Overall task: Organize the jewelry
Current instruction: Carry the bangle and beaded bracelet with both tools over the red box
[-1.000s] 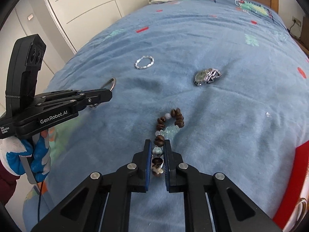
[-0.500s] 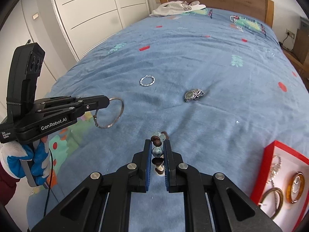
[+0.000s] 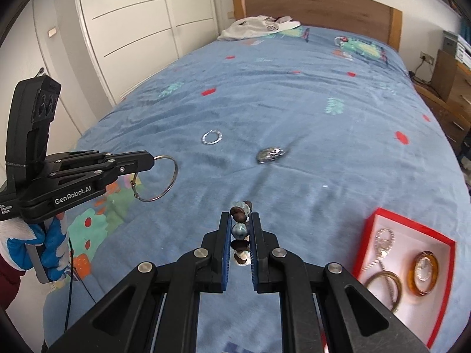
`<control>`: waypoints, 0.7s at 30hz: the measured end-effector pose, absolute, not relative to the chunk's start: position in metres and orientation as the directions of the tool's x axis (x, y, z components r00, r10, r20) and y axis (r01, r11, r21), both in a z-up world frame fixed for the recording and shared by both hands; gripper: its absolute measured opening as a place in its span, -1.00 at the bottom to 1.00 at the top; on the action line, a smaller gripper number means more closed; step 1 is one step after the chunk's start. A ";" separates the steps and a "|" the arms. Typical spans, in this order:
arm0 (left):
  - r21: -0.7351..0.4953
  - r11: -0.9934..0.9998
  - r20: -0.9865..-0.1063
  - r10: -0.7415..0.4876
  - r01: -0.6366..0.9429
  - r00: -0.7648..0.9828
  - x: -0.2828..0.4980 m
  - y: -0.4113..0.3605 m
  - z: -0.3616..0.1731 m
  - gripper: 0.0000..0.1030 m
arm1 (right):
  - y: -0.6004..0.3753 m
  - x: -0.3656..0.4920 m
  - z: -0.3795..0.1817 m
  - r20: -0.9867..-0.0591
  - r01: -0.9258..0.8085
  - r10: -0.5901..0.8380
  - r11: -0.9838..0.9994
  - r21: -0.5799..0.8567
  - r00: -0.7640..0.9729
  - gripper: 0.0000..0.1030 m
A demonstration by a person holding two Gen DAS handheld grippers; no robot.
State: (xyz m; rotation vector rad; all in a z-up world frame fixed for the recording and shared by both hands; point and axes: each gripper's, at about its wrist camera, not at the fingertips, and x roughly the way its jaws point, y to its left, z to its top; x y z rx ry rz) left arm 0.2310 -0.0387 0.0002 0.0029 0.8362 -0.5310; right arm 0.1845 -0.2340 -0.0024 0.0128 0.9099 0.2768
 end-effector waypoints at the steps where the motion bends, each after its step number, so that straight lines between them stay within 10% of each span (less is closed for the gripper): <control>1: -0.200 0.866 -0.704 -0.452 0.458 0.548 0.229 -0.044 0.004 -0.94 | -0.240 0.181 0.001 -0.774 -0.223 0.236 0.967 0.126 0.588 -0.78; 21: -0.248 0.707 -0.671 -0.619 0.663 0.408 0.196 -0.241 0.043 -0.94 | -0.413 0.119 0.020 -0.784 0.011 0.050 0.997 0.072 0.619 -0.78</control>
